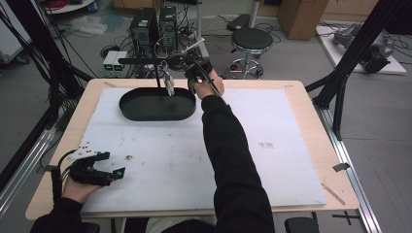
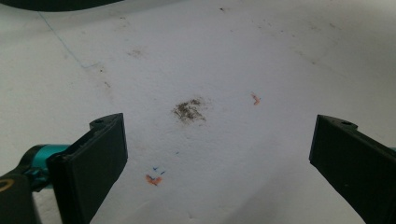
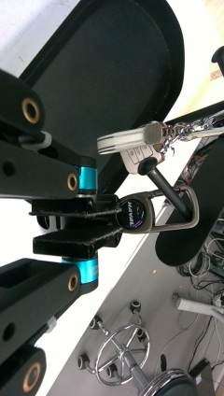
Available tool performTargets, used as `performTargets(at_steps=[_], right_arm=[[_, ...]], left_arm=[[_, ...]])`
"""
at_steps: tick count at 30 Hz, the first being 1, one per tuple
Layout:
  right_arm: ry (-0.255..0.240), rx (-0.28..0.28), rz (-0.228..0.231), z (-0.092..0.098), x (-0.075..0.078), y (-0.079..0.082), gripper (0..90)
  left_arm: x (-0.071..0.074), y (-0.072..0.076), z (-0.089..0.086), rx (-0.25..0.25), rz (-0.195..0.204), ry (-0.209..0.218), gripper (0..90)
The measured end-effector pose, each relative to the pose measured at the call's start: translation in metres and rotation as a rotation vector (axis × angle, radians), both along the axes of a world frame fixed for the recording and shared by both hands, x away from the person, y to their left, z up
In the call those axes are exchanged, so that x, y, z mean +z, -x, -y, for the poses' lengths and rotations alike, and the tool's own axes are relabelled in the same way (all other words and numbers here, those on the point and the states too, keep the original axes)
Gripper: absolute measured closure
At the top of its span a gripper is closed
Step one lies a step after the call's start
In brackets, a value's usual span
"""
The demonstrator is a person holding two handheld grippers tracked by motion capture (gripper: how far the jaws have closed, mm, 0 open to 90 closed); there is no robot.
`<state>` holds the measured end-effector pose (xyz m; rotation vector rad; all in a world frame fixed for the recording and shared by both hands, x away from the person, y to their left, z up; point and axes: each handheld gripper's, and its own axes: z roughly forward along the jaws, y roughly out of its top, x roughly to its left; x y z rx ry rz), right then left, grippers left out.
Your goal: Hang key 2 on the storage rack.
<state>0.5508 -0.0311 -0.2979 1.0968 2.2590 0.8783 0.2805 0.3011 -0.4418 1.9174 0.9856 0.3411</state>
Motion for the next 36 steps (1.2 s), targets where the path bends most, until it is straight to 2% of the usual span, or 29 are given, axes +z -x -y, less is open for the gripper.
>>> performTargets(at_steps=[3,6,9,12,14,18,20,21,22,26,28,30,33,36], right_arm=[[-0.013,0.008,-0.004,0.0,-0.002,0.001,79.2],[-0.033,0.0,-0.012,0.004,-0.004,0.002,59.4],[-0.005,-0.006,-0.039,0.009,-0.007,0.004,41.7],[-0.034,-0.011,-0.063,0.018,-0.01,0.006,33.2],[-0.075,-0.012,-0.086,0.026,-0.012,0.008,29.4],[-0.107,-0.016,-0.069,0.038,-0.014,0.018,19.3],[-0.112,-0.004,-0.078,0.044,-0.014,0.021,10.0],[-0.114,0.014,-0.079,0.049,-0.014,0.023,9.6],[-0.118,0.008,-0.071,0.053,-0.015,0.025,0.8],[-0.143,-0.033,-0.052,0.066,-0.015,0.03,0.7],[-0.163,-0.032,-0.041,0.075,-0.015,0.033,0.7],[-0.194,-0.034,-0.053,0.082,-0.018,0.034,0.7],[-0.187,-0.043,-0.075,0.091,-0.023,0.034,0.7],[-0.204,-0.03,-0.069,0.098,-0.027,0.037,0.7]], left_arm=[[0.0,0.0,0.0,-0.002,0.003,-0.005,4.8],[0.0,0.0,0.0,-0.001,0.003,-0.007,4.8],[0.0,0.001,0.001,0.003,0.003,-0.006,4.8],[0.0,0.001,0.0,0.002,0.005,-0.007,4.8],[0.0,0.001,0.001,0.006,0.005,-0.006,4.8],[0.0,0.0,0.001,0.007,0.0,-0.011,4.8],[0.0,0.0,0.001,0.006,0.0,-0.01,4.8],[0.0,0.0,0.001,0.007,0.0,-0.012,4.8],[0.0,0.0,0.001,0.006,0.0,-0.013,4.8],[0.0,0.0,0.001,0.005,-0.002,-0.018,4.8],[0.0,0.0,0.001,0.007,-0.002,-0.018,4.8],[0.0,0.0,0.001,0.007,-0.003,-0.018,4.8],[0.0,0.0,0.001,0.008,-0.002,-0.017,4.8],[-0.001,0.0,0.001,0.007,-0.004,-0.018,4.8]])
